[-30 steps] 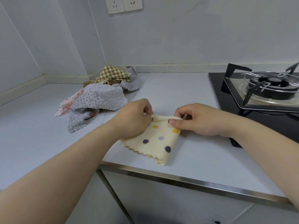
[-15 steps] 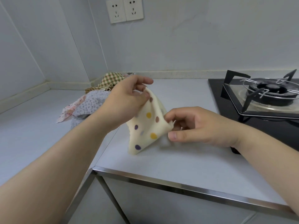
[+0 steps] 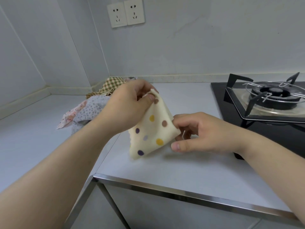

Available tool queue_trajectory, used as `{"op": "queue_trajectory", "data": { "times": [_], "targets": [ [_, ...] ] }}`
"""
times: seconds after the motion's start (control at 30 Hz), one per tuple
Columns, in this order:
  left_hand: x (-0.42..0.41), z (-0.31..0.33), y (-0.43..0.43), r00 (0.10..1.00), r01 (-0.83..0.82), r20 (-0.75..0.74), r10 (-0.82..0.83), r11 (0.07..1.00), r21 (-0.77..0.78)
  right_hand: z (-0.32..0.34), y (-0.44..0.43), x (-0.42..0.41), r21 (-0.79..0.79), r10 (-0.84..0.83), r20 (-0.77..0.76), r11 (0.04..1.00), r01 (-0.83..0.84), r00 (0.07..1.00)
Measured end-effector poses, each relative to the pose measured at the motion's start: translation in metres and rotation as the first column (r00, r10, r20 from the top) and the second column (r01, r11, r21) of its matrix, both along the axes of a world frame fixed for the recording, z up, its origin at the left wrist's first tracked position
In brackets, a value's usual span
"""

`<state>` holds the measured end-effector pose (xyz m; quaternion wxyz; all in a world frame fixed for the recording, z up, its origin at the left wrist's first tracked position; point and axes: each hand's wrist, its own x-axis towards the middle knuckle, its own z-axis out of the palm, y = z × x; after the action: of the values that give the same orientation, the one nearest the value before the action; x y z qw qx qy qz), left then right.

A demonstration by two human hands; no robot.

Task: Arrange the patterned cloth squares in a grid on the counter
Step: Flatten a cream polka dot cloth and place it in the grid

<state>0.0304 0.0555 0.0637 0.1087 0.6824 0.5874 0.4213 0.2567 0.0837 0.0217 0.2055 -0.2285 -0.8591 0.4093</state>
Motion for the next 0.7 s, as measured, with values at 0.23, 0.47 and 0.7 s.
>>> {"op": "queue_trajectory", "data": {
  "times": [0.23, 0.47, 0.7],
  "targets": [
    [0.003, -0.015, -0.002, 0.988, 0.061, -0.143, -0.060, 0.998, 0.000, 0.007, -0.008, 0.001, -0.111, 0.152, -0.087, 0.981, -0.161, 0.985],
    [-0.008, -0.019, 0.005, 0.997, 0.069, -0.044, -0.068, 0.997, 0.018, 0.007, -0.003, 0.002, -0.338, 0.131, -0.133, 0.926, -0.169, 0.982],
    [-0.008, -0.016, 0.007, 1.000, 0.012, 0.008, -0.012, 1.000, 0.022, 0.008, 0.004, -0.002, -0.624, -0.182, -0.154, 0.780, 0.047, 0.971]
  ]
}}
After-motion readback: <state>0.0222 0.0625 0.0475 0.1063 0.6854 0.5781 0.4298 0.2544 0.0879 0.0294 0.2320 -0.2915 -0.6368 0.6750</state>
